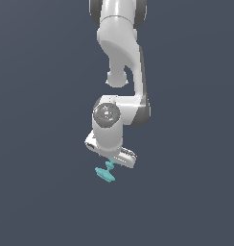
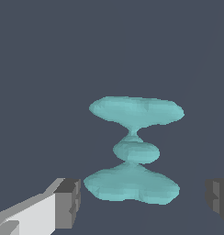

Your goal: Pick up the object and move it to a goal position.

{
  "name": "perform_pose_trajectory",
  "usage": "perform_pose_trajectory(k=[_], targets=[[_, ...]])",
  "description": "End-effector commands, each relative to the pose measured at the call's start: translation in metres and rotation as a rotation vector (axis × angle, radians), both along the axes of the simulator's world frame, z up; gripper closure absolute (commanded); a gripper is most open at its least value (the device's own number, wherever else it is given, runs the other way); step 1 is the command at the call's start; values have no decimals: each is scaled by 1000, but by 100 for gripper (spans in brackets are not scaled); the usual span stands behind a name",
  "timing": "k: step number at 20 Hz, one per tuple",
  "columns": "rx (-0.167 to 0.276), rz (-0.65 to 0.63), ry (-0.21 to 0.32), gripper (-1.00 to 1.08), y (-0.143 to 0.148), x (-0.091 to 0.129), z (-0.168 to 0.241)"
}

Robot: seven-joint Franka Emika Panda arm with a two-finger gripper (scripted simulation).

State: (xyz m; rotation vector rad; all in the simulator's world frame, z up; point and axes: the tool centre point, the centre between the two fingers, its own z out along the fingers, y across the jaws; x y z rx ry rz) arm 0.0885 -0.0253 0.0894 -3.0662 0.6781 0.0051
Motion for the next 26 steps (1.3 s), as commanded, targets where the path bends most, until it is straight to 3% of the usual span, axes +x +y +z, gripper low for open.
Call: perform_pose_trajectory(k=[1, 11, 20, 26], targets=[[-1, -35, -2, -92, -5, 5, -5], [-2, -62, -2, -92, -9, 8, -13], [-2, -66, -3, -92, -9, 7, -55], [-2, -66, -3, -92, -9, 9, -59]])
